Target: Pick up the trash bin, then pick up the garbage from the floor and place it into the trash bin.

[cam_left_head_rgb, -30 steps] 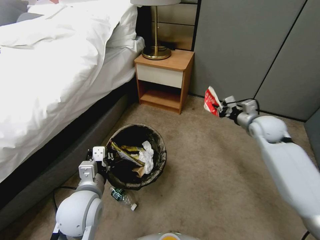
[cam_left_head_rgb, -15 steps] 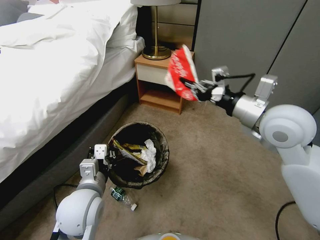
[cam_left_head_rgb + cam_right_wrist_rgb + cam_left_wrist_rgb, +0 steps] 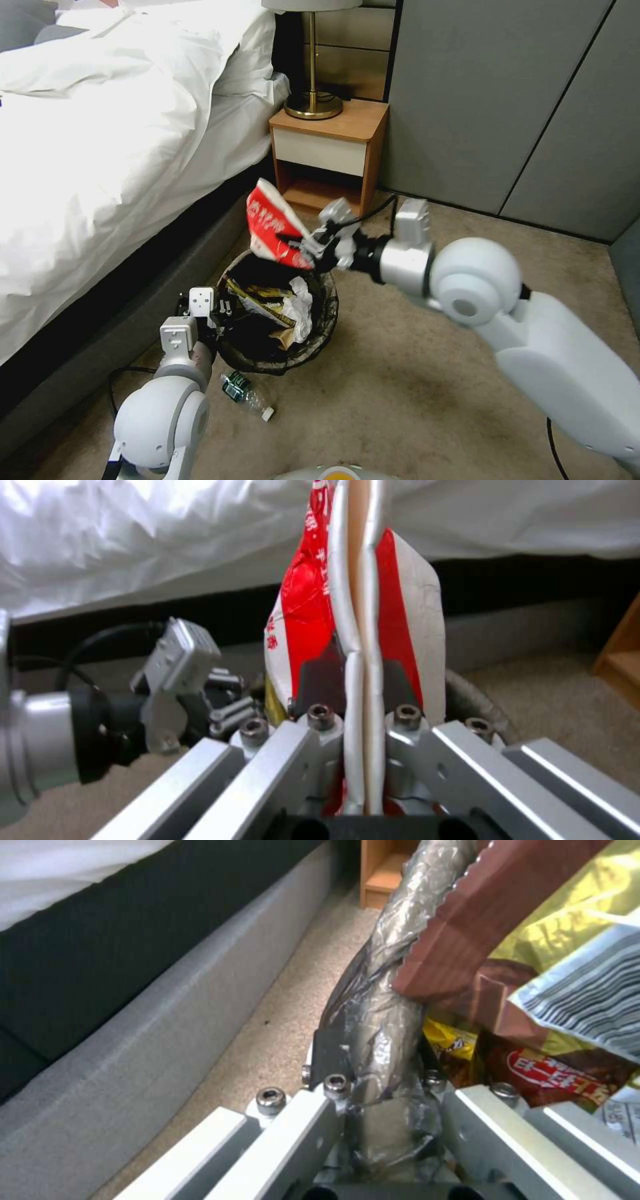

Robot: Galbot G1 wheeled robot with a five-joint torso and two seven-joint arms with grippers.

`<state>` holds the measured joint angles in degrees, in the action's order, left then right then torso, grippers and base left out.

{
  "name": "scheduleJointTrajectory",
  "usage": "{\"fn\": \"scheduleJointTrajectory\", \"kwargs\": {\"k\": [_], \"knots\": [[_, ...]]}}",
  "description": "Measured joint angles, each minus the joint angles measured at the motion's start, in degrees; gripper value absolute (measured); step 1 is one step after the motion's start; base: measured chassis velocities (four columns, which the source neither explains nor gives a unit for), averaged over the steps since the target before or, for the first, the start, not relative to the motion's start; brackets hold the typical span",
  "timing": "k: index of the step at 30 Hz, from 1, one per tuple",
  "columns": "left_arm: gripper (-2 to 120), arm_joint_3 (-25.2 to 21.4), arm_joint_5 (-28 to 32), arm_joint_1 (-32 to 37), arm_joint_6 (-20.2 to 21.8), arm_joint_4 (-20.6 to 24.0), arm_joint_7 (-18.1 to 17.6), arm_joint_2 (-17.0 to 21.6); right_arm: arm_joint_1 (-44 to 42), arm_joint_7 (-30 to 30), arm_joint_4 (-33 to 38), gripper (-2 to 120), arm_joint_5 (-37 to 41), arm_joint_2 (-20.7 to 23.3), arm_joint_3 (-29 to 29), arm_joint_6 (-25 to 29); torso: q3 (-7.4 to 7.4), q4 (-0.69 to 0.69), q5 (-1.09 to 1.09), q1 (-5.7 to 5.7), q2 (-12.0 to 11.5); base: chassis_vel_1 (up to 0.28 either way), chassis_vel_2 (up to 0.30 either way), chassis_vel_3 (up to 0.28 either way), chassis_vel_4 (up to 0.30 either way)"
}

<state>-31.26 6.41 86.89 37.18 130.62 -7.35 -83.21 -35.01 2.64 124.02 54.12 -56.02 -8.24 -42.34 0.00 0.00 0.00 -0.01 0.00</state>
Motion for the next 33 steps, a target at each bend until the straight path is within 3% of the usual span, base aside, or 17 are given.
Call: {"fn": "scheduleJointTrajectory", "kwargs": {"k": [19,33], "knots": [[0,0.0,0.2,-0.3,-0.4,-1.4,-0.1,0.1,-2.1,1.8,-4.9,0,-5.7,-1.8,-1.9,0.8,0.00,0.00,0.00,0.00,0.0,0.000,0.000,0.000,0.000],[0,-0.1,0.2,-0.5,-0.7,-2.0,-0.1,-0.1,-2.2,2.0,-6.4,52,-6.3,-3.1,-2.8,1.3,0.00,0.00,0.00,0.01,0.0,0.000,0.000,0.000,0.000]]}}
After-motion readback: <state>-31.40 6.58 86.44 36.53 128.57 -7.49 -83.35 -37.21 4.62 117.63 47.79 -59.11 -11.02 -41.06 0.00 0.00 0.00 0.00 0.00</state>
